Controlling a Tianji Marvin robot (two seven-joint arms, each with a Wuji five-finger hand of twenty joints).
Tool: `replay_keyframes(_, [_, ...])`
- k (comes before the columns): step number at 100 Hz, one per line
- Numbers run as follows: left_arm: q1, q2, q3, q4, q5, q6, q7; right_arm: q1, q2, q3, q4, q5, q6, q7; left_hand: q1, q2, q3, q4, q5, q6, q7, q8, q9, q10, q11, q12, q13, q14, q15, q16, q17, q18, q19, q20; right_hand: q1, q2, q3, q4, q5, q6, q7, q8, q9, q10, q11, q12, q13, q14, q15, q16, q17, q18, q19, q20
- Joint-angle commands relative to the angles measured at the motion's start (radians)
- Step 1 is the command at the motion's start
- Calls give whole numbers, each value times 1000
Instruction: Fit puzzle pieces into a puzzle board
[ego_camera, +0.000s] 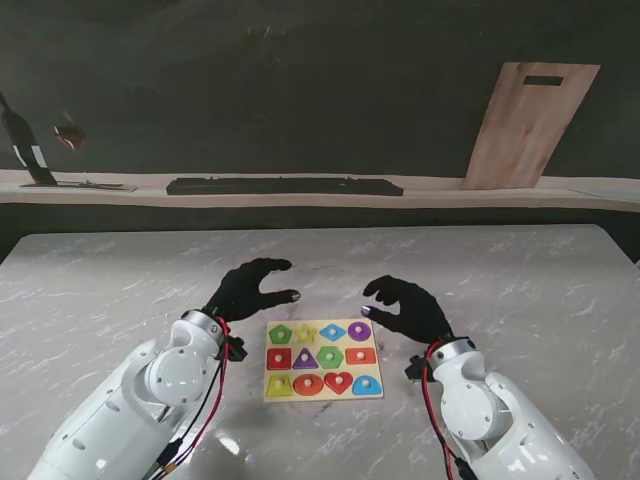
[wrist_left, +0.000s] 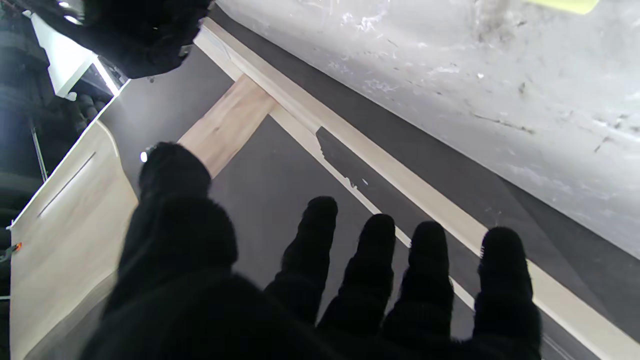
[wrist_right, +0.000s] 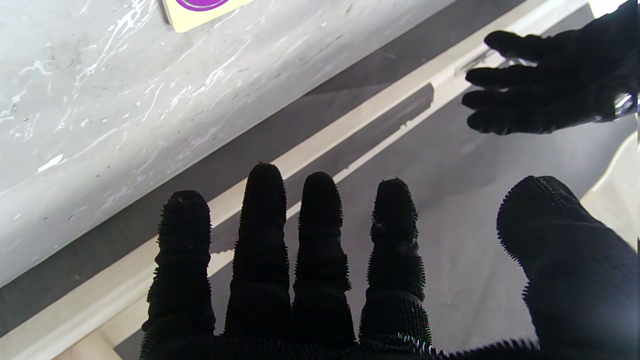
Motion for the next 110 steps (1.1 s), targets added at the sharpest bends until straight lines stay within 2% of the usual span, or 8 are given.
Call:
replay_keyframes(1, [41,22,-17,-20,2,-21,1,-11,2,1,-7,3,-18,11,-16,-17,-3,40,-33,-34,-20,-15,-30,-41,-24,-16,-29,-61,-30,-13,-19,-104,-20,-13,-46,-42,21,11,-23,-33,-3,6,-10,-18,-14,-3,22,-7,-5,6,-8,7,15,9])
replay_keyframes(31, [179,28,-116,-89,4,-117,29,-30,13,24,-31,58,-92,89,-12,-72,2,42,-27,-50,-35,-10,-13,-57,-42,-11,-3,-71,-60,-18,-9,-107,-50,-6,6,-189,-5,-24,-129,-49,-39,0,-109,-35,-72,-25,1,-19,-100,-27,9,-8,-23,-5])
replay_keyframes(39, [200,30,-136,-101,-7,-151,26,-40,17,32,-45,86,-108,123,-23,-82,5,42,-27,-50,-40,-7,-11,-62,-52,-9,0,-76,-77,-21,-1,-114,-76,-6,-62,-309,163,-71,-162,-26,-46,-8,-143,-31,-91,-34,-4,-10,-162,-55,9,-11,-59,-11])
replay_keyframes(47, [217,32,-152,-114,-14,-176,20,-52,22,42,-61,104,-121,151,-40,-81,0,40,-27,-51,-39,-4,-6,-65,-52,-5,3,-80,-81,-19,2,-115,-83,-3,-101,-359,246,-98,-188,1,-57,-15,-171,-25,-102,-40,-14,6,-198,-74,7,-16,-87,-20])
replay_keyframes(69, [247,31,-164,-121,-16,-222,35,-93,27,69,-108,154,-150,191,-48,-103,6,40,-7,-54,-25,10,32,-71,-47,12,42,-83,-84,-12,29,-112,-103,11,-137,-316,239,-109,-181,67,-64,-25,-175,-1,-112,-46,-23,37,-242,-100,-6,-22,-134,-40])
replay_keyframes(77, [253,36,-170,-129,-38,-230,2,-103,28,76,-118,156,-163,193,-45,-93,13,42,-25,-57,-30,12,20,-80,-52,17,32,-98,-92,-11,27,-129,-117,17,-138,-295,220,-106,-175,76,-66,-27,-172,-1,-113,-46,-24,39,-243,-101,-7,-22,-138,-42])
replay_keyframes(100, [270,32,-181,-138,-47,-250,18,-129,28,96,-139,143,-194,177,-39,-110,18,45,-20,-67,-26,18,30,-87,-56,24,51,-111,-98,-11,37,-127,-138,33,-140,-278,203,-101,-183,72,-70,-29,-170,-14,-114,-47,-21,41,-241,-99,-14,6,-138,-40])
replay_keyframes(110, [288,35,-197,-153,-77,-274,-1,-138,27,101,-148,139,-200,172,-34,-115,21,46,-16,-74,-26,18,40,-89,-58,24,56,-115,-101,-12,39,-129,-147,38,-135,-249,173,-94,-206,30,-78,-29,-173,-25,-119,-48,-19,51,-239,-96,-23,48,-125,-28])
